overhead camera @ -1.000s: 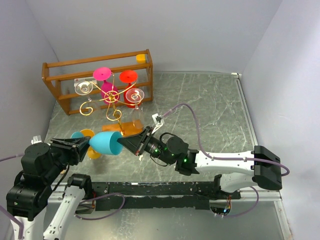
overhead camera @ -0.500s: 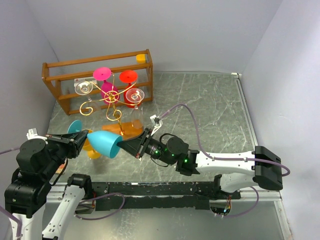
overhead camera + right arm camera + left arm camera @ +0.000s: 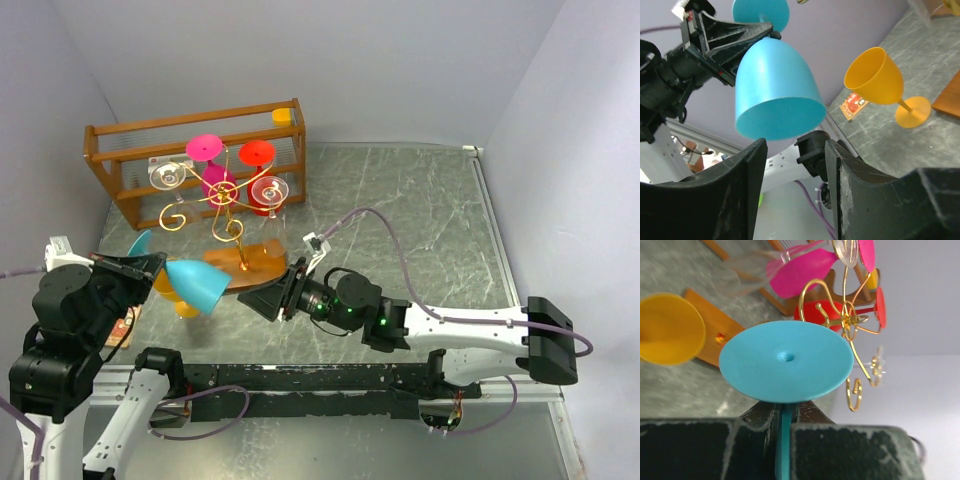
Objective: Place the wine glass upside down on the wine glass rack
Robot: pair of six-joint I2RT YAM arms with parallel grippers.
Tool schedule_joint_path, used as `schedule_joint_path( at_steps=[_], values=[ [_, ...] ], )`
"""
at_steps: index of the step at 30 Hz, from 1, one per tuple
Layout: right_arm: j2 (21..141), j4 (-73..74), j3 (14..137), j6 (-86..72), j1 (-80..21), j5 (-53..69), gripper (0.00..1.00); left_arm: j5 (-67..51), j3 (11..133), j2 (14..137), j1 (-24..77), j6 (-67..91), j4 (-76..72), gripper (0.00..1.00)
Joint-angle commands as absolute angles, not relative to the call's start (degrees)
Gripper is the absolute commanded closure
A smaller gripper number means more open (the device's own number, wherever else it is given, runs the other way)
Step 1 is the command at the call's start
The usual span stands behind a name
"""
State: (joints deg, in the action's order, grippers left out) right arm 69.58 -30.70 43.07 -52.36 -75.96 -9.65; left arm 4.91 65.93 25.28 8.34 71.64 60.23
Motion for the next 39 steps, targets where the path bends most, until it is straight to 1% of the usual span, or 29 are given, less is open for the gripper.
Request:
schedule_joint_path(
  at_steps=[1,3,5,7,10,13,17,19,22,25,28,30,34,39],
  values=[
    [65.26,-20.21,44.08,-46.43,-76.01,-10.96,0.47,9.27,69.53,27.72,7.82,51.82,58.11,0.93],
    [64.43,-15.81,44.64,-44.02,-76.02,-10.28,0.45,9.95,69.27,26.49,7.82,45.94,57.39,0.93],
    [64.26,-11.00,46.13,-41.67,-76.03,-9.50,0.44,8.22,67.99,23.94,7.82,39.91,54.79,0.93],
    [64.23,-7.57,48.26,-39.65,-75.94,-6.84,0.43,3.72,67.15,21.23,7.82,32.44,50.84,0.93],
    [64.72,-3.98,52.06,-37.70,-76.00,-1.90,0.42,-1.59,67.56,20.37,7.82,24.95,49.58,0.93],
    [65.02,-2.21,55.71,-36.82,-75.96,-0.71,0.41,-6.61,68.65,21.02,7.82,17.66,49.20,0.93],
    [64.34,-3.46,57.86,-38.07,-75.89,-0.63,0.41,-19.28,67.82,20.78,7.82,9.36,45.42,0.93],
    [64.19,-4.68,59.13,-40.29,-75.94,-1.02,0.40,-25.96,66.68,20.22,7.86,6.81,42.64,0.93],
    [64.58,-4.02,60.85,-45.95,-75.81,-4.09,0.40,-30.87,64.79,19.25,7.91,5.24,38.92,0.93],
    [65.12,-3.35,61.97,-55.40,-75.50,-8.06,0.40,-32.76,63.44,19.56,7.90,3.46,37.09,0.93],
    [65.94,-8.47,60.78,-63.04,-74.66,-5.70,0.40,-32.34,62.93,20.12,8.80,0.70,38.66,0.93],
    [66.77,-9.37,61.08,-67.24,-74.14,-5.20,0.40,-32.05,62.34,19.77,9.13,0.28,38.76,0.93],
    [67.86,-11.91,61.53,-73.06,-72.68,-4.15,0.40,-34.36,60.59,19.58,9.14,0.06,38.15,0.93],
    [70.37,-13.66,63.69,-76.92,-72.51,-2.85,0.45,-36.07,59.33,19.51,9.12,0.08,37.68,0.93]
  ],
)
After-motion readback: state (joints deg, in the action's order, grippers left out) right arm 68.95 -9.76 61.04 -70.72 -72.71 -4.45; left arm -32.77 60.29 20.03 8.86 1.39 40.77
